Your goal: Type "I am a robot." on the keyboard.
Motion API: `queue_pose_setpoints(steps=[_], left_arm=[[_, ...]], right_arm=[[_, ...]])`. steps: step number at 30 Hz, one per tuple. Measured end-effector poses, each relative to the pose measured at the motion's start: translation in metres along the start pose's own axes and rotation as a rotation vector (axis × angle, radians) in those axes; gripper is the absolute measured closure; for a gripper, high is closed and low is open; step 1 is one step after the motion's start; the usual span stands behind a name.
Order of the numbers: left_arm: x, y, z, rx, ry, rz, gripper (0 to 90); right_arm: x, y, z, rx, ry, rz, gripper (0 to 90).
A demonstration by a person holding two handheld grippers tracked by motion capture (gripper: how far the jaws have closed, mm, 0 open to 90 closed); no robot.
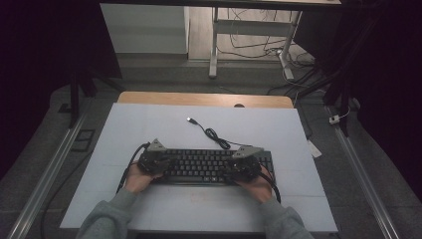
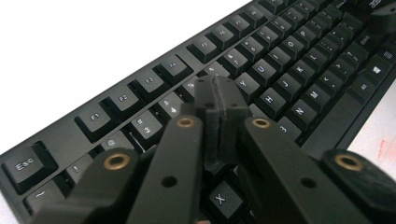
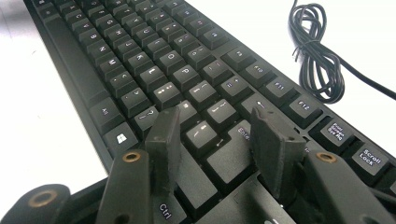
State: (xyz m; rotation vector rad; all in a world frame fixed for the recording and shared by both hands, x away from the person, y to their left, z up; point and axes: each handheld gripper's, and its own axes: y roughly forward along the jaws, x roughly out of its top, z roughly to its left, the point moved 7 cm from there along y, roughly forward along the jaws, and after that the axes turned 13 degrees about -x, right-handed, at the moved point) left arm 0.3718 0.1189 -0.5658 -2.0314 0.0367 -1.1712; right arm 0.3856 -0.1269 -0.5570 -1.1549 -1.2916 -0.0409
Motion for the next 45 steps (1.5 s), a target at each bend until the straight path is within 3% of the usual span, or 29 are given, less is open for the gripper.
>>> queue_pose_setpoints(steps=[32,45], left_arm=[[-0.003,0.011,0.002,0.020,0.009,0.027,88.7],[0.004,-0.015,-0.004,0.015,0.008,-0.056,88.2]], right_arm=[[0.000,0.000,0.000,-0.003,-0.002,0.001,53.2],[0.001,-0.001,0.000,-0.003,0.002,-0.008,53.2]])
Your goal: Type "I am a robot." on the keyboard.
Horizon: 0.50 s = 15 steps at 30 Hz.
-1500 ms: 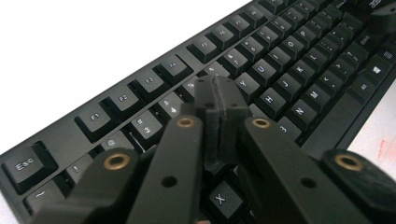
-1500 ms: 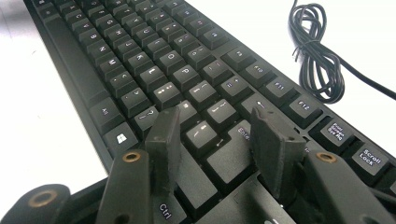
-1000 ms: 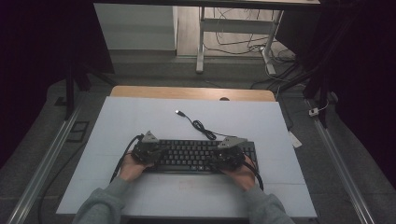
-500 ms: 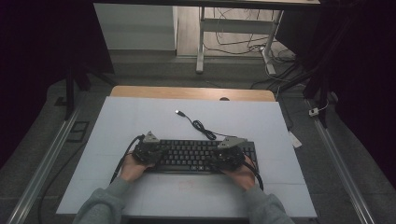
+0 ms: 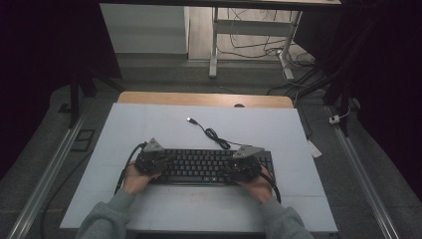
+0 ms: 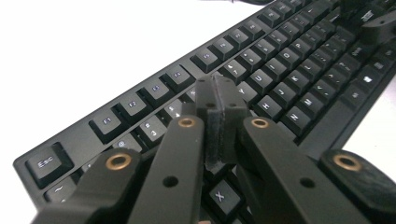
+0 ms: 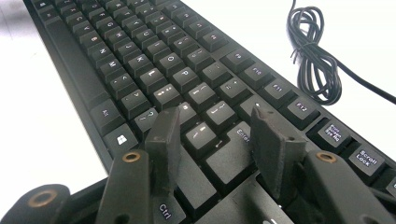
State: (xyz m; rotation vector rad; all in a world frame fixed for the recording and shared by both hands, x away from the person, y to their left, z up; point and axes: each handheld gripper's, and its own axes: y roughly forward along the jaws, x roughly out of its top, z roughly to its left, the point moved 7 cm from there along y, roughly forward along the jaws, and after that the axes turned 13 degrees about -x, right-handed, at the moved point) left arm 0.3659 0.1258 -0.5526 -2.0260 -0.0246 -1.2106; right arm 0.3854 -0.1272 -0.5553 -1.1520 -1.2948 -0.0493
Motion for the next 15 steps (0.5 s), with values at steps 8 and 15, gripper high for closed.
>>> queue_pose_setpoints(steps=[8,15], left_arm=[[-0.004,-0.015,0.001,0.015,-0.021,-0.023,60.0],[-0.009,-0.016,0.005,0.022,-0.047,-0.010,49.5]], right_arm=[[0.000,-0.001,-0.001,-0.001,0.003,-0.003,53.2],[0.001,-0.001,0.000,-0.002,0.001,-0.004,53.2]])
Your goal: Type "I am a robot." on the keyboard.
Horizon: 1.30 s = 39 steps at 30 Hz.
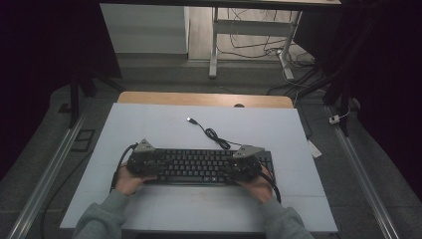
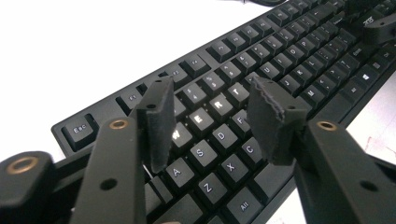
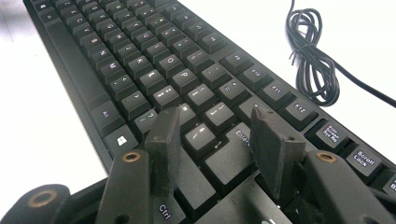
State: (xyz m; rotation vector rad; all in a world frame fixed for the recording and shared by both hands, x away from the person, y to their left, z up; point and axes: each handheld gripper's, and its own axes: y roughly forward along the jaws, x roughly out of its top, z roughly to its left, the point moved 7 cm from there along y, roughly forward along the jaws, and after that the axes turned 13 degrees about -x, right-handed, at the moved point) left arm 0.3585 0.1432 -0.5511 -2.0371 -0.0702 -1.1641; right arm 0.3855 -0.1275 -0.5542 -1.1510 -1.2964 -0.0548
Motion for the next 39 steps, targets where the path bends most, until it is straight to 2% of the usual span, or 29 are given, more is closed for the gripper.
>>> queue_pose_setpoints(steps=[19,25,29,33,36,39], left_arm=[[-0.003,-0.001,0.001,0.010,-0.009,0.019,41.1],[-0.005,0.000,0.002,0.014,-0.010,0.026,39.7],[-0.005,0.001,0.001,0.014,-0.009,0.033,39.1],[-0.006,0.002,0.001,0.014,-0.008,0.041,38.4],[-0.006,0.002,0.001,0.015,-0.008,0.042,38.1],[-0.007,0.002,0.002,0.018,-0.009,0.045,37.8]], right_arm=[[0.004,-0.003,0.000,-0.002,0.008,-0.025,53.4],[0.012,-0.005,0.003,0.023,0.029,-0.055,54.4],[0.020,-0.005,0.008,0.049,0.043,-0.072,60.9],[0.028,-0.002,0.015,0.077,0.033,-0.084,77.2],[0.034,0.002,0.020,0.094,0.015,-0.073,88.1],[0.040,0.010,0.027,0.108,-0.001,-0.066,89.6]])
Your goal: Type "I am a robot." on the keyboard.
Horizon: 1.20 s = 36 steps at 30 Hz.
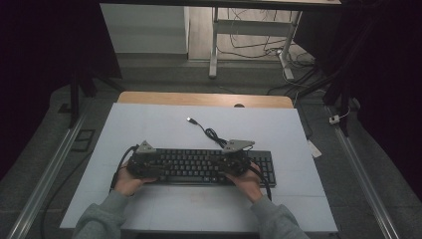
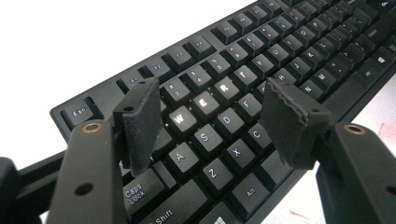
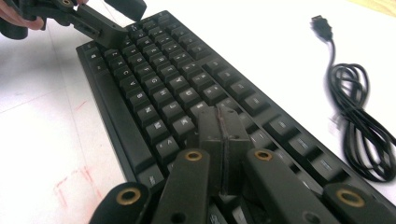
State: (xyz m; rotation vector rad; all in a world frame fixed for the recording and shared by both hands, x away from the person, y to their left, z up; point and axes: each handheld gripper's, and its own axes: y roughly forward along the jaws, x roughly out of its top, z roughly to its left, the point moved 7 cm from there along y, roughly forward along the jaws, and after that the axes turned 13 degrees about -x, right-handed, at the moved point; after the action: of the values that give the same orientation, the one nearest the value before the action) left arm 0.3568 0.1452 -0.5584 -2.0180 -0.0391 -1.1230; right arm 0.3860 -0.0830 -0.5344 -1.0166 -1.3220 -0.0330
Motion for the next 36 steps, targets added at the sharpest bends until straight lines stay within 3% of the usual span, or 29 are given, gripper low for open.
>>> queue_pose_setpoints(steps=[6,12,29,36], left_arm=[[0.000,0.000,0.000,0.000,0.000,0.003,37.4],[-0.001,0.000,0.000,0.001,0.000,0.007,37.0],[-0.002,0.001,0.001,0.006,0.002,0.012,36.4],[-0.002,-0.001,0.002,0.006,0.000,0.005,36.4]], right_arm=[[0.004,0.026,0.005,-0.018,-0.027,0.050,89.5],[0.000,0.040,0.009,-0.028,-0.044,0.085,89.5],[-0.003,0.046,0.007,-0.041,-0.044,0.109,89.7],[0.002,0.037,0.006,-0.048,-0.051,0.073,89.7]])
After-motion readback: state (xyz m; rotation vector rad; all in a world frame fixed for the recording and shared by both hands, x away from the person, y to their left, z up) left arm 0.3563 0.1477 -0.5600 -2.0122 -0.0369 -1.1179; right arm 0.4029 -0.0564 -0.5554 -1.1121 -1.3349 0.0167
